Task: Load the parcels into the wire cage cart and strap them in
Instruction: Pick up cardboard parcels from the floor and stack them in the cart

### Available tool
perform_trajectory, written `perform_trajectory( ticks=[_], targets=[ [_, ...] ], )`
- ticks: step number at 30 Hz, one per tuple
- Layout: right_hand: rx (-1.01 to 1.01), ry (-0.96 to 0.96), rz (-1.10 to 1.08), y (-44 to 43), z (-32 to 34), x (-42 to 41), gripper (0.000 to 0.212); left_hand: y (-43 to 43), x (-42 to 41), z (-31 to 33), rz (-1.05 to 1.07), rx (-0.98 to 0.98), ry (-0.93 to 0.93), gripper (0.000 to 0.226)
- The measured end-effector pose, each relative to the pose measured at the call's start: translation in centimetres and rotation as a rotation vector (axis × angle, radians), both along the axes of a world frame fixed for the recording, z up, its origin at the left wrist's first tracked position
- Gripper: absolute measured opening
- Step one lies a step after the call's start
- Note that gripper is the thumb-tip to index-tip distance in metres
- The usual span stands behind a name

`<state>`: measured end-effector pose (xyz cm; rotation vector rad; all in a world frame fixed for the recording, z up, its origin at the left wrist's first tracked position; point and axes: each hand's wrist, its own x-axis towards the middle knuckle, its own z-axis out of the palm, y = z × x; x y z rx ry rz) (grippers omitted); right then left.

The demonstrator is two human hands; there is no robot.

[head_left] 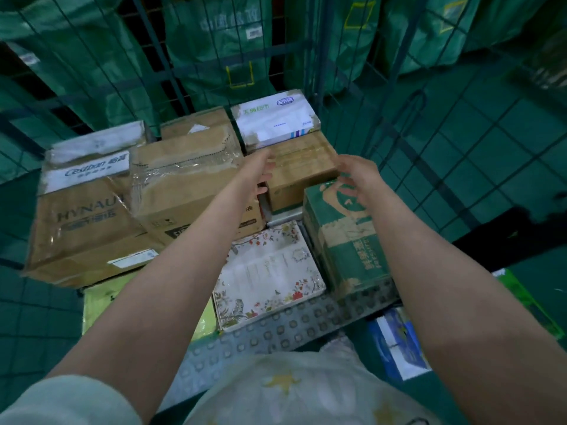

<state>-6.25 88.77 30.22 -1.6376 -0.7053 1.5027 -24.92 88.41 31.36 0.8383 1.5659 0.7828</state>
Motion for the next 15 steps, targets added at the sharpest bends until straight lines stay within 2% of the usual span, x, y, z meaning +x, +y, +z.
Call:
perform_trajectory(
  ticks=[8,15],
  targets=[
    [-0.003,-0.044,-0.105,-4.0,-0.5,2.4,0.022,-1.6,1.3,-0.7,-0.085,-0.013,0.02,0.036],
    [-0.005,-0.047,-0.169,-8.3,-0.1,6.2,0.032,-3.6,5.1,-0.1,-0.22,-0.001,0.084,0.038]
  ],
)
